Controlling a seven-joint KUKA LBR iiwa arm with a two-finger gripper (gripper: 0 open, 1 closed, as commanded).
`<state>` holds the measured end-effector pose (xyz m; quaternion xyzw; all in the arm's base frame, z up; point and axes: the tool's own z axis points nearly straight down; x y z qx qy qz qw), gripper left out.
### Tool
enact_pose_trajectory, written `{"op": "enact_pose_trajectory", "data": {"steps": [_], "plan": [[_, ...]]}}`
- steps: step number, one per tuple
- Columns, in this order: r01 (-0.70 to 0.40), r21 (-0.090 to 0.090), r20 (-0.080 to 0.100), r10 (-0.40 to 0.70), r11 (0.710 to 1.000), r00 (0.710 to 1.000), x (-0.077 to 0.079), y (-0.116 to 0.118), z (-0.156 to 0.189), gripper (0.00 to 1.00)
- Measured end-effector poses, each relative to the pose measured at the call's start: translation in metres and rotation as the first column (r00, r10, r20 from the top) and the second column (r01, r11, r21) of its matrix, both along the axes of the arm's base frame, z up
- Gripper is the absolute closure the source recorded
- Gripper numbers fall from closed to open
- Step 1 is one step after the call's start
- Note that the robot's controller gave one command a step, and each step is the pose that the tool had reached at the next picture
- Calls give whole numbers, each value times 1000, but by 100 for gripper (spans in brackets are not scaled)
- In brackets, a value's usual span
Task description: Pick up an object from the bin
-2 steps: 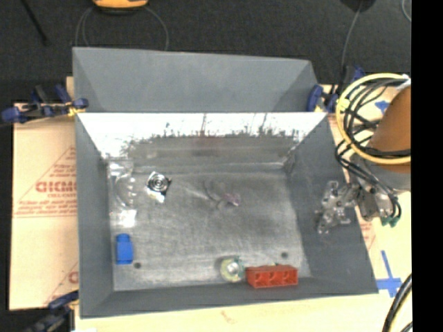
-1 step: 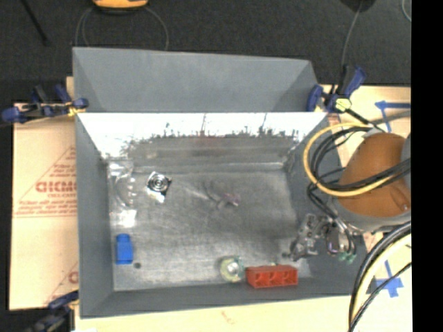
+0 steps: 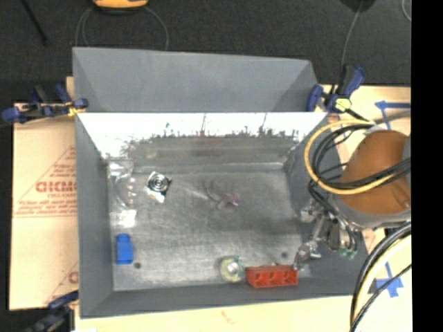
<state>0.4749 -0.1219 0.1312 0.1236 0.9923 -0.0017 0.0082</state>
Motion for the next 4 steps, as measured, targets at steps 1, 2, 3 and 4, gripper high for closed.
{"op": "enact_pose_trajectory", "data": {"steps": [1,2,3,4], "plan": [[-164,-8,25,165,986,986,13,50,-42,0],[-316,-8,18,316,949,949,13,94,-47,0],[-445,-1,5,445,895,895,36,52,-55,0],[-651,5,-9,651,759,759,19,184,-18,0]]}}
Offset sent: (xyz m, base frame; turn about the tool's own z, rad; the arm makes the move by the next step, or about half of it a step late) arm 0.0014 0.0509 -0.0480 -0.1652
